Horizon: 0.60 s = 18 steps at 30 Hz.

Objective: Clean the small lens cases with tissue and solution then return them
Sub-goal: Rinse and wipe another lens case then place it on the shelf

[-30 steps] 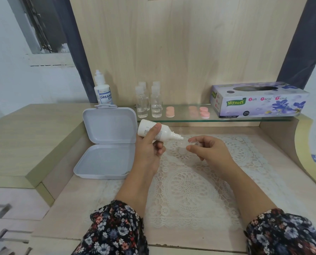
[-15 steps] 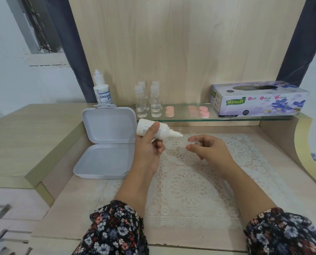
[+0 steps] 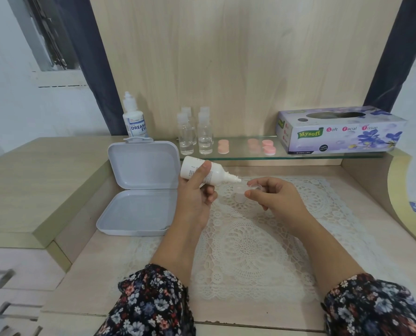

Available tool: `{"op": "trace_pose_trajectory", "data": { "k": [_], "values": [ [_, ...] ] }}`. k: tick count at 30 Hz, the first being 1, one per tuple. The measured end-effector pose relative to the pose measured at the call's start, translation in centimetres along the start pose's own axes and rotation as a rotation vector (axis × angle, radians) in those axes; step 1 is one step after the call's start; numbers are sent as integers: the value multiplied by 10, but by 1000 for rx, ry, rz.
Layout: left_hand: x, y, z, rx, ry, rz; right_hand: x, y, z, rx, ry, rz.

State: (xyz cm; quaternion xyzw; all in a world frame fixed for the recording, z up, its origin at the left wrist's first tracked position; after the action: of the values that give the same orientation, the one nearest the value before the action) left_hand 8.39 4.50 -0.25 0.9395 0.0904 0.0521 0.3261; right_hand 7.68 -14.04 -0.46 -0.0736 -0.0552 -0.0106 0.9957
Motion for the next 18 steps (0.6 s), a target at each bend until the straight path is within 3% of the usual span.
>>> {"op": "trace_pose_trajectory", "data": {
  "k": [18],
  "values": [
    [-3,2,-3,-17,-6,-19,0,1,0,-1,1,8]
  ]
}}
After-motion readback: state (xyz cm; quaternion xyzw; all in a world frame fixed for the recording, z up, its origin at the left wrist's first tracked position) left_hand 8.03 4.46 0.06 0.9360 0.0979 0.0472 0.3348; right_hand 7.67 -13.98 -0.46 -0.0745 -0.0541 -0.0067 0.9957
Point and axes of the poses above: each hand's wrist, its own x-axis towards the middle knuckle, its own y-axis out of the palm, z = x × y, the point moved 7 cm from there along x, towards the middle knuckle, and after that the axes turned 3 degrees about y, right-handed, at the moved point
